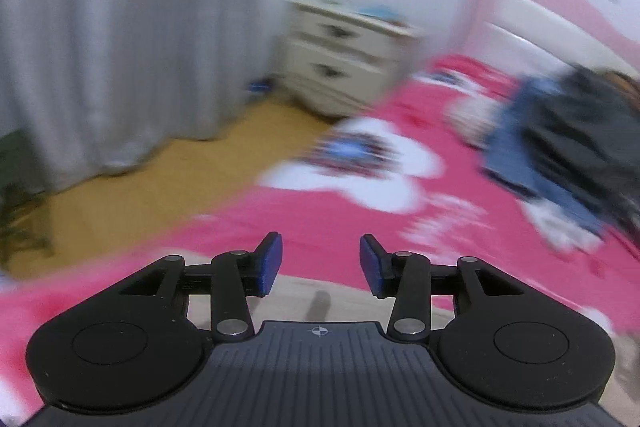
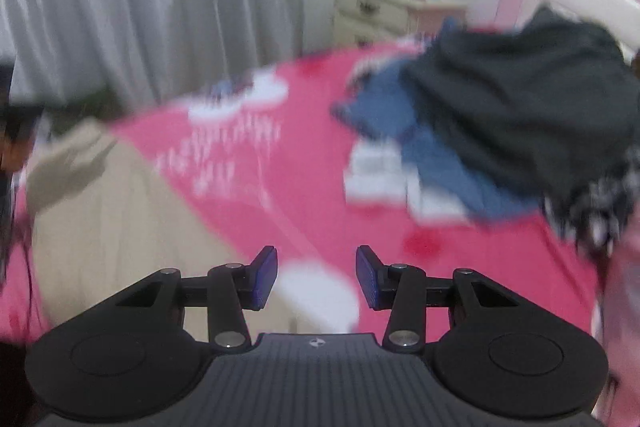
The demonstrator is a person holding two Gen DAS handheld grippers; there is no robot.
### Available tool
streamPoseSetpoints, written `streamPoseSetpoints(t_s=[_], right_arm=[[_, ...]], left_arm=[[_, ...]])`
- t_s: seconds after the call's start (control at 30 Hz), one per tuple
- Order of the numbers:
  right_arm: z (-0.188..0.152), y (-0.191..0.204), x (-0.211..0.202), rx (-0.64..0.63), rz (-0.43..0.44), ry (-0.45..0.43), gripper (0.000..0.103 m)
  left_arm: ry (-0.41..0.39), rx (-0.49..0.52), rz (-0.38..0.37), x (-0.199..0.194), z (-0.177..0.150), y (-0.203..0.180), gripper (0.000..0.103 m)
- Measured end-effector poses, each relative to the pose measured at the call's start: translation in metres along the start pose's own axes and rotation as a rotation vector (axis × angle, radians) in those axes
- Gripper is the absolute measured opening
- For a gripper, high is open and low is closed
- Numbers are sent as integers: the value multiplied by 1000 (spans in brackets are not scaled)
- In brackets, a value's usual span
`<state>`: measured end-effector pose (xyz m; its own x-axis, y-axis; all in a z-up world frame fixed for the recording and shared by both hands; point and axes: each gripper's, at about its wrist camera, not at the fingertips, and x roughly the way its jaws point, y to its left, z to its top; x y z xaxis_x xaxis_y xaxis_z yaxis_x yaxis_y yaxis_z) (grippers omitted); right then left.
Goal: Fold clothes
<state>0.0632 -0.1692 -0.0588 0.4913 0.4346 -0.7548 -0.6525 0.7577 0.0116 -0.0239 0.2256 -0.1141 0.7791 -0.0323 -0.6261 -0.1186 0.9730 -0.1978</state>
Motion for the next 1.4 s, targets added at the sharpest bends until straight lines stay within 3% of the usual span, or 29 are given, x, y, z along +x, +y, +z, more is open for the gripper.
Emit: streamPoseSetpoints(t_s=[0.07,0.2,0.33,0.43,0.47,0.6,0.67,0.73,0.87,1.13,1.2,1.27,1.4], right_arm=[[-23,5,8,-23,4,43,41],[-40,21,36,-130,15,85,40],[-46,27,58,-237,-3,106,40],[-55,15,68,-211,11,137,38],[-58,12,71,-204,16,147,32],[-68,8,72,-222,30,154,24],[-72,11,71,-255,13,154,8],[-72,14,68,-286,-9,136,2],[-62,18,47,-300,-72,52,1],[-76,8,88,-316,-93,89,2],[-74,-2,90,-253,-75,81,3],[-63,-22,78,-111,-49,77,14],[-52,-92,15,228,-181,-23,17]], left_arm=[[56,103,-118,13,-10,-48,43],[141,380,-265,39,-44,-141,43],[187,516,-316,63,-77,-192,42],[183,545,-331,71,-96,-204,42],[179,557,-327,72,-99,-205,42],[159,600,-326,76,-107,-204,42],[148,617,-324,71,-108,-210,42],[129,632,-314,70,-107,-214,42],[67,675,-298,63,-107,-218,42],[74,698,-271,76,-114,-217,43],[73,694,-272,76,-114,-217,44],[71,689,-274,77,-115,-216,45],[69,687,-276,77,-116,-215,45]])
